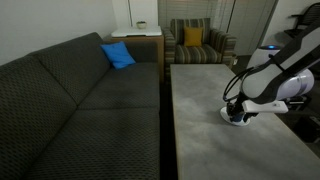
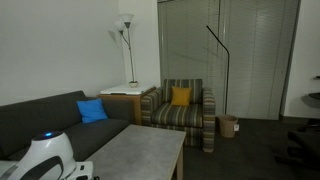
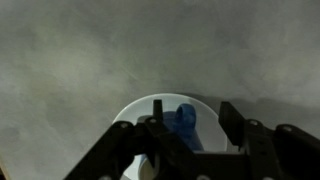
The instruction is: Remove the mug from the white plate and place on the table
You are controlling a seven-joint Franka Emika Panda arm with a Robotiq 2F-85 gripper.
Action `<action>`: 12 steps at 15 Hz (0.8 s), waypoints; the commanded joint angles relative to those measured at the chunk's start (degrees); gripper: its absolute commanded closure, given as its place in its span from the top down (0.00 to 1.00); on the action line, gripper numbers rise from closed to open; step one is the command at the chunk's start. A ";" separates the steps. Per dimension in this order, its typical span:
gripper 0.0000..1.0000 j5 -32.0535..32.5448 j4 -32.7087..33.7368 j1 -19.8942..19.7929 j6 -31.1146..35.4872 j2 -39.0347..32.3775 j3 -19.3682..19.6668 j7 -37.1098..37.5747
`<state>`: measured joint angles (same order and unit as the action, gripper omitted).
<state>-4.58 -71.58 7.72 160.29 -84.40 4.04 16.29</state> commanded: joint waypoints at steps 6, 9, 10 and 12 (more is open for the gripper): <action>0.41 0.20 -0.38 0.39 2.45 0.00 1.33 0.26; 0.34 0.15 -0.41 0.44 2.82 0.00 1.57 0.38; 0.35 0.13 -0.41 0.44 2.83 0.00 1.61 0.41; 0.34 0.10 -0.40 0.39 2.68 0.00 1.66 0.43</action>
<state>-4.58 -71.58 7.72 162.09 -84.41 4.88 16.29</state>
